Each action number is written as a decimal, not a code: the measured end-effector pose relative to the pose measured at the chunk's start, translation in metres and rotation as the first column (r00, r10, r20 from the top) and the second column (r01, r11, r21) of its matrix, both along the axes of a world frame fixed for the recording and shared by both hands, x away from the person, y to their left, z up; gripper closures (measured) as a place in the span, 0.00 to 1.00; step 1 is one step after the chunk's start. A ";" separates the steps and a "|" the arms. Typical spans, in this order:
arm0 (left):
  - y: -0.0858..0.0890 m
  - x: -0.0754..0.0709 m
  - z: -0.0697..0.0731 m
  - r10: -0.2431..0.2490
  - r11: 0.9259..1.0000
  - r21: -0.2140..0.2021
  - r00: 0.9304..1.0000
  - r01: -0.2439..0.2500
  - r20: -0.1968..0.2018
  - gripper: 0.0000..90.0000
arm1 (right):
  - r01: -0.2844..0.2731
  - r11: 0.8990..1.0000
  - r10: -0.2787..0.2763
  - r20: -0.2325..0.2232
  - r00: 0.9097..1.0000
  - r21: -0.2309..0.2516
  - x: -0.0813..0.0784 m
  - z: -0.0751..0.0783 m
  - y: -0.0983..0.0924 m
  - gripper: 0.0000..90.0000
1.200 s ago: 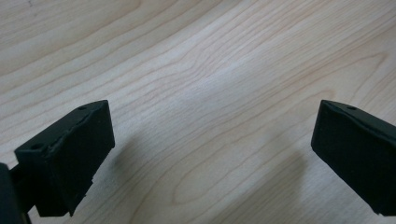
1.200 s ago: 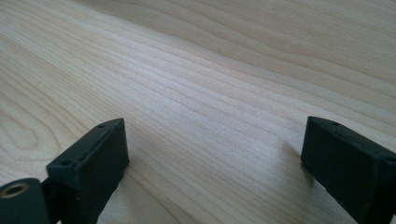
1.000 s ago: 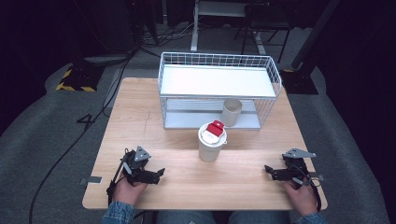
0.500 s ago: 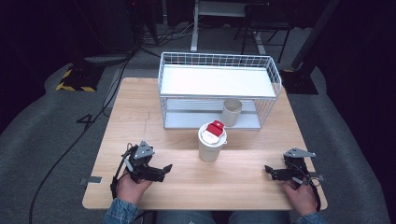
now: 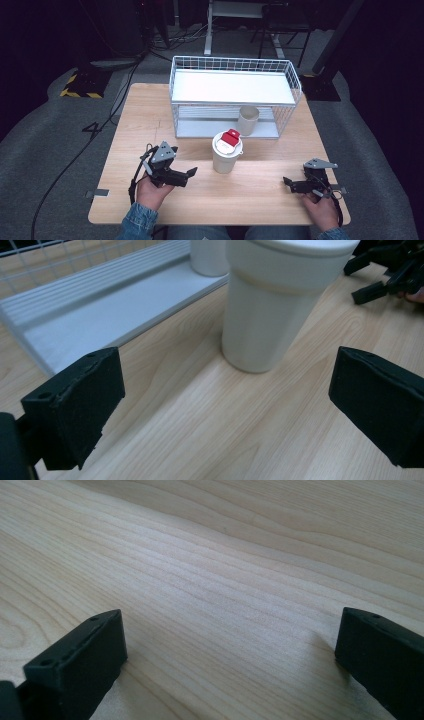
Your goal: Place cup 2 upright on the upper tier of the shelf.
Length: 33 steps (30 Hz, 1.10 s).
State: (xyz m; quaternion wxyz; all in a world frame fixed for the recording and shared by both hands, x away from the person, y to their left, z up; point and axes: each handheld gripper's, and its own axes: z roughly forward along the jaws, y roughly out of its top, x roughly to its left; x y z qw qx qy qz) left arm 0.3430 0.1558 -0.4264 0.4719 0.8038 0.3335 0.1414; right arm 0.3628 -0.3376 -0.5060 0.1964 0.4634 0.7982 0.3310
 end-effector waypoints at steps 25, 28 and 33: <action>-0.063 0.032 -0.006 -0.116 0.985 -0.126 0.992 0.121 0.048 0.00 | 0.003 1.000 -0.003 0.002 1.000 -0.001 0.000 0.000 0.001 0.00; -0.070 0.036 -0.009 -0.127 0.982 -0.137 0.991 0.132 0.044 0.00 | 0.004 1.000 -0.004 0.001 1.000 -0.001 0.000 0.000 0.001 0.00; -0.080 0.040 -0.015 -0.133 0.979 -0.152 0.990 0.139 0.047 0.00 | 0.004 1.000 -0.004 0.002 1.000 -0.001 0.000 0.000 0.001 0.00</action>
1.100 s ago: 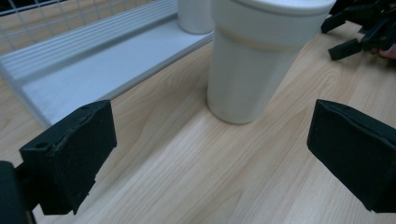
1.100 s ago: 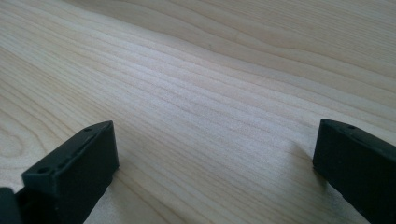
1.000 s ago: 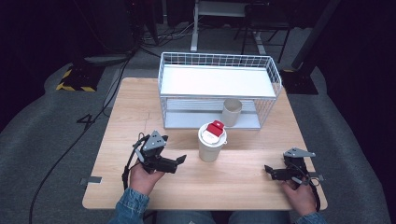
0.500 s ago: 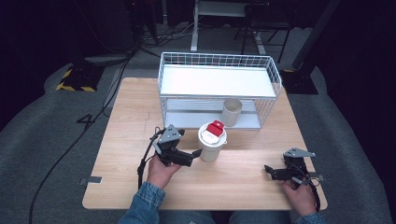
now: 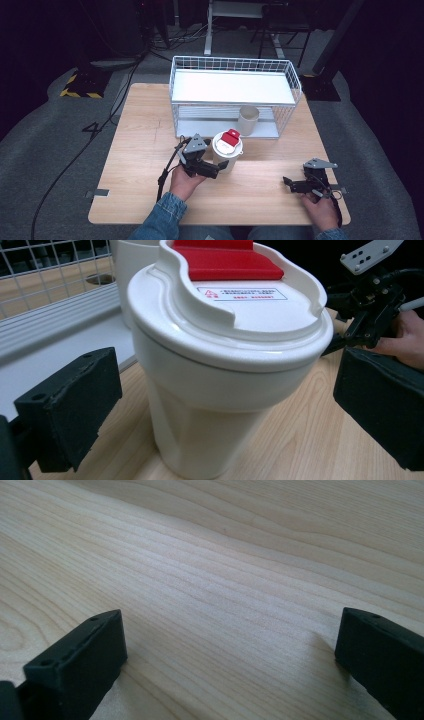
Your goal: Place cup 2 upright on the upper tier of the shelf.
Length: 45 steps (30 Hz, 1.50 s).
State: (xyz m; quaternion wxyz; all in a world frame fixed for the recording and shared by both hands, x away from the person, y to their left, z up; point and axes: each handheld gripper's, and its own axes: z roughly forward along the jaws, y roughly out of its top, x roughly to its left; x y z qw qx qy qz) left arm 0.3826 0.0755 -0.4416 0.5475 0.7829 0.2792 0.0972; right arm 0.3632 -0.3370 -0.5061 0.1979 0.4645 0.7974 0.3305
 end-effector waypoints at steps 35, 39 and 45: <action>-0.031 0.007 -0.042 0.095 0.995 -0.013 0.994 -0.094 0.059 0.13 | 0.000 1.000 0.000 0.000 1.000 0.000 0.000 0.000 0.000 0.00; -0.031 0.006 -0.042 0.095 0.995 -0.010 0.994 -0.095 0.061 0.13 | 0.000 1.000 0.000 0.000 1.000 0.000 0.000 0.000 0.000 0.00; -0.032 0.006 -0.042 0.097 0.995 0.003 0.993 -0.097 0.066 0.14 | 0.000 1.000 0.000 0.000 1.000 0.000 0.000 0.000 0.000 0.00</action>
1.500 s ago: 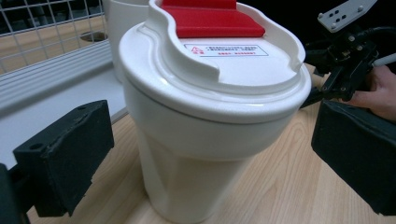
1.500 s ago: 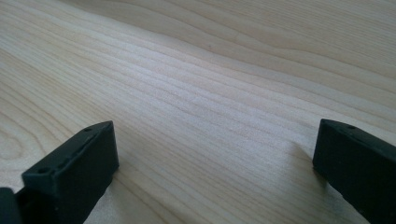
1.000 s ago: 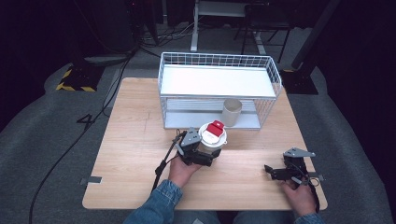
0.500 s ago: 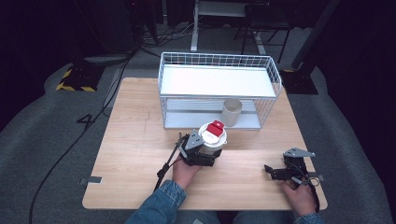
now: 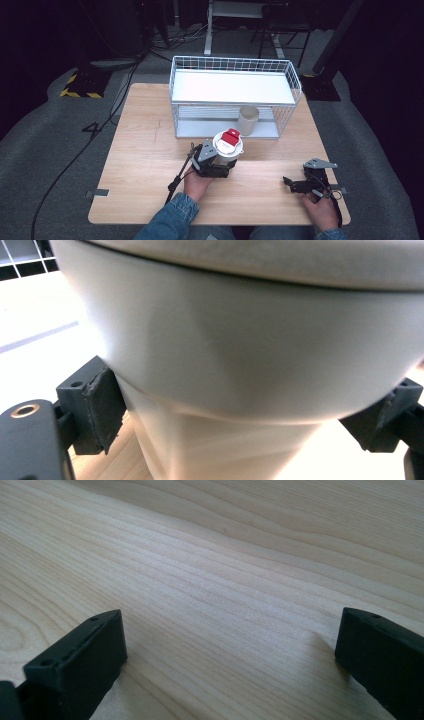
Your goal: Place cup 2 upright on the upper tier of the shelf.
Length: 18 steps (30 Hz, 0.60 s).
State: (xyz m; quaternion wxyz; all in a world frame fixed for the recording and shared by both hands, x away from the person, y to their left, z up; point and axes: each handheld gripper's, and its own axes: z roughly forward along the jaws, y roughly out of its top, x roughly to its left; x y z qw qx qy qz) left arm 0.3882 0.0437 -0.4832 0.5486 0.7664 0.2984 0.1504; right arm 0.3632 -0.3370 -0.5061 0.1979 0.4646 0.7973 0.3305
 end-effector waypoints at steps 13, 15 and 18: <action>0.000 0.000 0.000 0.006 1.000 0.014 1.000 -0.006 0.016 0.15 | 0.000 1.000 0.000 0.000 1.000 0.000 0.000 0.000 0.000 0.00; 0.000 0.000 0.000 0.009 1.000 0.012 1.000 -0.010 0.013 0.15 | 0.000 1.000 0.000 0.000 1.000 0.000 0.000 0.000 0.000 0.00; 0.001 0.000 0.001 0.014 1.000 0.007 1.000 -0.014 0.006 0.15 | 0.000 1.000 0.000 0.000 1.000 0.000 0.000 0.000 0.000 0.00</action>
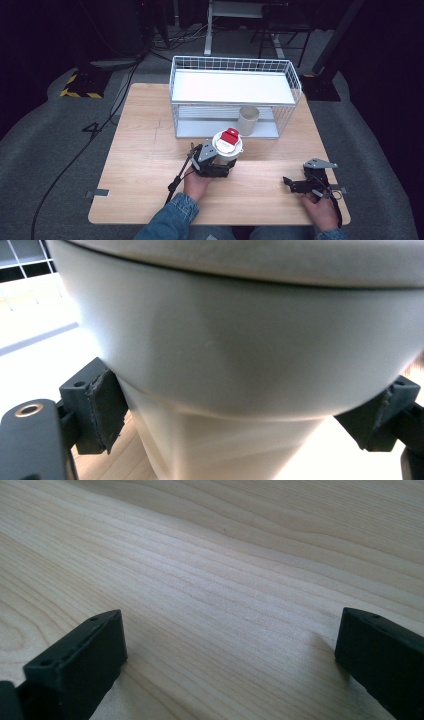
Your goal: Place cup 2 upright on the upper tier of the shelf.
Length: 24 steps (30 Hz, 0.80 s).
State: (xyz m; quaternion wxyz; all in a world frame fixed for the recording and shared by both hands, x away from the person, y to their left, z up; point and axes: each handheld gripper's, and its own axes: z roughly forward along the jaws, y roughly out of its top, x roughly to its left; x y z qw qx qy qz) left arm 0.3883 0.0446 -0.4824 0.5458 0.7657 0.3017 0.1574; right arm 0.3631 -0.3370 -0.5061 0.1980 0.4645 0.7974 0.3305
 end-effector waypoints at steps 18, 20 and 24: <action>0.005 -0.012 0.025 -0.007 1.000 -0.005 0.999 0.007 0.033 0.15 | 0.000 1.000 0.000 0.000 1.000 0.000 0.000 0.000 0.000 0.00; 0.006 -0.013 0.030 -0.021 1.000 0.004 0.999 0.021 0.027 0.15 | 0.006 1.000 -0.006 0.000 1.000 0.000 0.000 0.000 0.001 0.00; 0.008 -0.020 0.042 -0.044 0.999 0.027 0.998 0.043 0.047 0.15 | 0.011 1.000 -0.011 0.000 1.000 0.000 0.000 0.000 0.001 0.00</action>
